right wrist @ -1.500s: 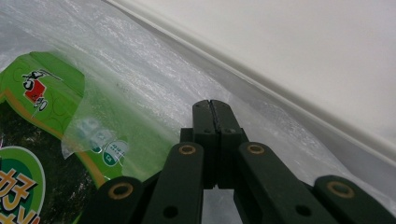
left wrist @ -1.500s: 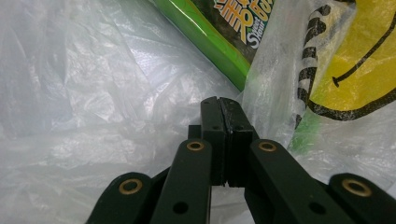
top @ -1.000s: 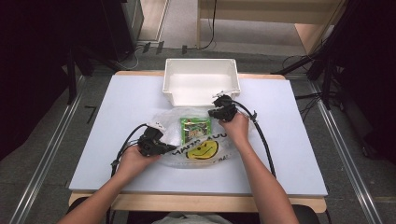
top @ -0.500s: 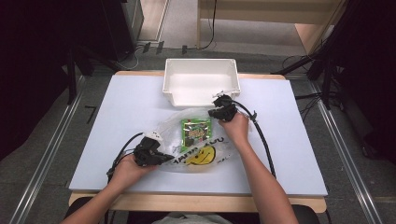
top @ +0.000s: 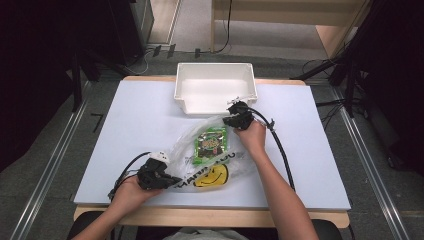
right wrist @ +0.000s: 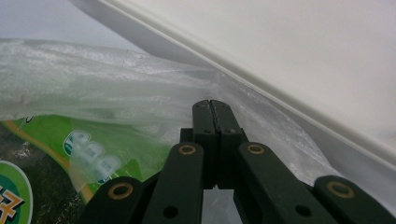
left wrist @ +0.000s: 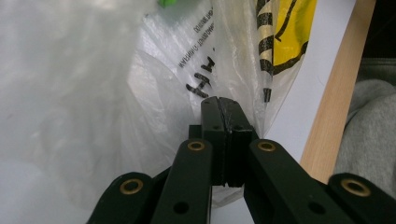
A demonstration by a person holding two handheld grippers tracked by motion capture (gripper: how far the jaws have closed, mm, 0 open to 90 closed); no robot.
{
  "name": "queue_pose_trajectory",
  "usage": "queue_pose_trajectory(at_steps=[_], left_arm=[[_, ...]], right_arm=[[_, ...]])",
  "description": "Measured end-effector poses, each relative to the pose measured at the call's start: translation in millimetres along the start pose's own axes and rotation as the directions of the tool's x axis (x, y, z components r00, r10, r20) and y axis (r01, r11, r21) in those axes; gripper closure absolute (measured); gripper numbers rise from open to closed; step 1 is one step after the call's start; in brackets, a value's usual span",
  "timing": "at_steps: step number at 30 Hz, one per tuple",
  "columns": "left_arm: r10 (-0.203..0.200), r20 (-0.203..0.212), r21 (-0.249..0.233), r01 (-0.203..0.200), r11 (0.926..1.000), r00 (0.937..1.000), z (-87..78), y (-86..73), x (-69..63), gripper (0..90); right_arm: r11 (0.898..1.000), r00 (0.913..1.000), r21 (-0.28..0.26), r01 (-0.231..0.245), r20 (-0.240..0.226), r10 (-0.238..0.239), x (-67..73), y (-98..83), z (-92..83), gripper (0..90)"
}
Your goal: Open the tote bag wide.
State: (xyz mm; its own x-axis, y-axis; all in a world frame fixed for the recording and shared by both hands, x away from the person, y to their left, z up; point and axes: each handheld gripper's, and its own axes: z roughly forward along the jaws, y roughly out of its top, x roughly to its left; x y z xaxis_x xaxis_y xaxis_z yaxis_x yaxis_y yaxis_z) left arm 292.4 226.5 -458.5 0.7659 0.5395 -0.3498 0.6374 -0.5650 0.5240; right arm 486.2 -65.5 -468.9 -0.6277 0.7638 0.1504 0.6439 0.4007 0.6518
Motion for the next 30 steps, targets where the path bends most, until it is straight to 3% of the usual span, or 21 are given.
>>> queue_pose_trajectory(at_steps=[3,7,12,18,20,25,30], left_arm=[[0.005,0.000,0.009,-0.005,0.9999,1.0000,-1.5,-2.2,-1.1,90.0],[-0.012,-0.001,-0.021,0.012,0.9997,0.9999,-2.5,0.5,1.3,90.0],[-0.032,-0.008,-0.067,0.032,0.9972,0.9994,-10.3,12.4,6.7,89.8],[-0.047,-0.002,-0.125,0.046,0.9911,0.9989,-23.2,22.6,9.2,84.3],[-0.044,-0.017,-0.129,0.041,0.9908,0.9989,-26.6,25.7,9.0,81.1],[-0.058,0.001,-0.141,0.058,0.9883,0.9983,-30.0,34.4,12.0,67.5],[-0.025,-0.019,-0.130,0.023,0.9912,0.9995,-30.9,48.4,6.9,62.6]], right_arm=[[1.000,0.9997,-0.005,-0.009,0.022,0.009,0.2,-0.1,-0.3,90.0],[0.999,0.9985,-0.012,-0.030,0.046,0.031,3.1,0.9,0.7,90.0],[0.999,0.9991,-0.006,-0.041,0.008,0.041,8.6,3.6,-1.0,90.0],[1.000,0.9997,-0.024,-0.020,-0.017,0.020,13.4,4.9,-13.0,90.0],[1.000,0.9993,-0.026,-0.016,-0.033,0.015,15.6,5.5,-19.5,89.2],[1.000,0.9983,-0.025,0.013,-0.057,-0.014,23.4,4.9,-29.5,86.2],[0.999,0.9968,-0.039,0.014,-0.078,-0.017,26.9,5.6,-35.9,81.6]])
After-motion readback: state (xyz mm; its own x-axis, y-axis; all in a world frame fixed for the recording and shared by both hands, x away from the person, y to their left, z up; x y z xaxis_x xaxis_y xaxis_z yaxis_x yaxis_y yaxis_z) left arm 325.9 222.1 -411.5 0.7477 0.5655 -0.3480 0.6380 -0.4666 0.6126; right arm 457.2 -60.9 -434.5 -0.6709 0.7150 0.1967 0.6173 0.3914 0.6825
